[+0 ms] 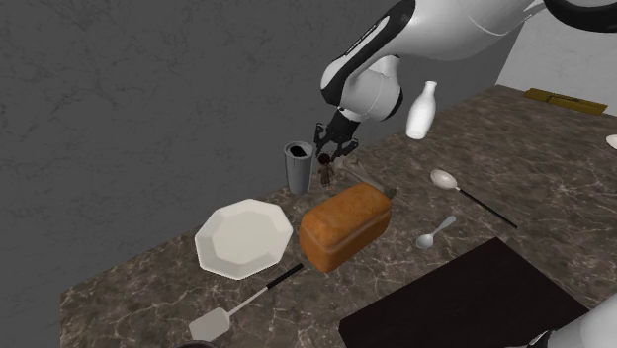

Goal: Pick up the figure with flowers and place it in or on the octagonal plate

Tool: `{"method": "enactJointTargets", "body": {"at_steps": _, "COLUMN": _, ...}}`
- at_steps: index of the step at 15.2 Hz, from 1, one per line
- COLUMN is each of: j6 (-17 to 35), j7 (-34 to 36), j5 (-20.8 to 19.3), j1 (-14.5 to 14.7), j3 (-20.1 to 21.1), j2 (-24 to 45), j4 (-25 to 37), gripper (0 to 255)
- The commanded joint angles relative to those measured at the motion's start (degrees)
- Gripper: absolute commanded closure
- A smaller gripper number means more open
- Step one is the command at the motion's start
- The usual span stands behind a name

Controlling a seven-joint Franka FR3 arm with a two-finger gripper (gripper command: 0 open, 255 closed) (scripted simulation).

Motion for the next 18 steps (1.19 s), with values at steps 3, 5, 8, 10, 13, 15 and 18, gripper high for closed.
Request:
{"method": "enactJointTargets", "body": {"at_steps": 3, "j6": -2.1, "j7": 1.9, "j5": -1.5, "j1": 0.5, "j3": -0.8, "j2": -2.3, "j4": 0.0, "gripper": 255}}
{"method": "enactJointTargets", "body": {"at_steps": 5, "j6": -3.2, "j7": 2.7, "j5": -2.2, "j1": 0.7, "j3": -1.2, "j2": -3.3, "j4": 0.1, "gripper": 255}}
{"method": "enactJointTargets", "body": {"at_steps": 8, "j6": -3.3, "j7": 4.6, "j5": -2.9, "j1": 1.9, "j3": -1.2, "j2": -4.5, "j4": -0.4, "gripper": 255}}
{"method": "enactJointTargets", "body": {"at_steps": 10, "j6": -2.3, "j7": 7.4, "j5": -3.6, "j1": 4.0, "j3": -0.7, "j2": -5.4, "j4": -1.4, "gripper": 255}}
{"method": "enactJointTargets", "body": {"at_steps": 13, "j6": -0.9, "j7": 11.9, "j5": -5.0, "j1": 7.2, "j3": -0.2, "j2": -6.5, "j4": -2.5, "gripper": 255}}
{"method": "enactJointTargets", "body": {"at_steps": 15, "j6": -0.2, "j7": 15.1, "j5": -6.0, "j1": 9.3, "j3": 0.1, "j2": -7.0, "j4": -2.8, "gripper": 255}}
{"method": "enactJointTargets", "body": {"at_steps": 18, "j6": 0.8, "j7": 20.1, "j5": -7.9, "j1": 12.7, "j3": 0.4, "j2": -7.5, "j4": -2.9, "gripper": 255}}
